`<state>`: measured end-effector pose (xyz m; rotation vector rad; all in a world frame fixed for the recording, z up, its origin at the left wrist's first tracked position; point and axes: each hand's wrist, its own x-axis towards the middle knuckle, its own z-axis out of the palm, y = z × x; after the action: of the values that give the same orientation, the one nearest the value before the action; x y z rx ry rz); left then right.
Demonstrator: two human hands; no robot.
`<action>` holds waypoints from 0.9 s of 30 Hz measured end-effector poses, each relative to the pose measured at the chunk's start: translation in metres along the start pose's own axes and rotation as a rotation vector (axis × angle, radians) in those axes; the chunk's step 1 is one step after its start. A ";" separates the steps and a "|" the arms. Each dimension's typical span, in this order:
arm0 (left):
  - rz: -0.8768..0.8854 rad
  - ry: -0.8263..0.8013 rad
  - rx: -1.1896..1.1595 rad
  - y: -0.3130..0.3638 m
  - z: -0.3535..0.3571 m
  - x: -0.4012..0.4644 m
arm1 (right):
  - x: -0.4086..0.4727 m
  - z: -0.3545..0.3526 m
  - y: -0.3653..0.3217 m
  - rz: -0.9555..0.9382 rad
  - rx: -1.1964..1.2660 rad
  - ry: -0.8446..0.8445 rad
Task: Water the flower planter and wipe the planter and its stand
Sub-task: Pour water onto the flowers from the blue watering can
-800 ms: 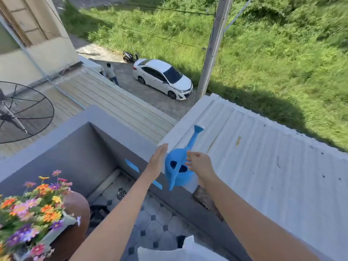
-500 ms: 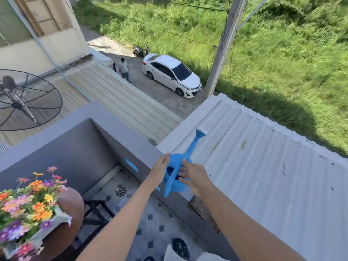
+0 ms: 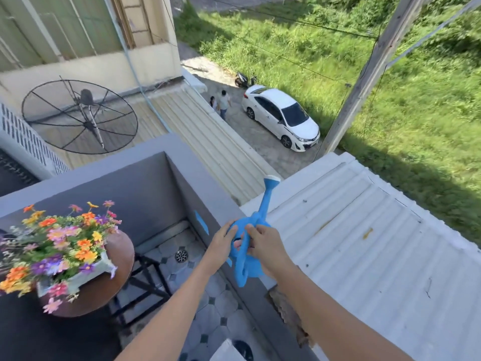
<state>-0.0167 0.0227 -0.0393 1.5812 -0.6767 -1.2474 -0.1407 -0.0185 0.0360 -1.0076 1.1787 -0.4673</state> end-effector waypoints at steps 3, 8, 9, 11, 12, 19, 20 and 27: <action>0.048 0.130 -0.062 0.001 -0.015 -0.022 | -0.014 0.018 -0.012 -0.050 -0.084 -0.093; 0.122 0.278 -0.080 0.003 -0.058 -0.066 | -0.049 0.063 -0.026 -0.144 -0.229 -0.185; 0.134 0.307 -0.082 0.005 -0.068 -0.077 | -0.055 0.073 -0.026 -0.175 -0.269 -0.212; 0.176 0.348 -0.083 0.006 -0.087 -0.101 | -0.067 0.093 -0.025 -0.251 -0.368 -0.265; 0.192 0.372 -0.084 0.006 -0.097 -0.113 | -0.073 0.104 -0.023 -0.283 -0.410 -0.285; 0.251 0.481 -0.114 -0.004 -0.154 -0.199 | -0.117 0.175 -0.005 -0.381 -0.554 -0.372; 0.247 0.496 -0.111 -0.008 -0.161 -0.213 | -0.126 0.184 0.000 -0.401 -0.583 -0.385; 0.220 0.554 -0.181 -0.038 -0.193 -0.276 | -0.166 0.238 0.019 -0.466 -0.777 -0.451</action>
<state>0.0708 0.3412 0.0344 1.5546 -0.3559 -0.6418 0.0146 0.2138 0.1184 -1.9648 0.6981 -0.1049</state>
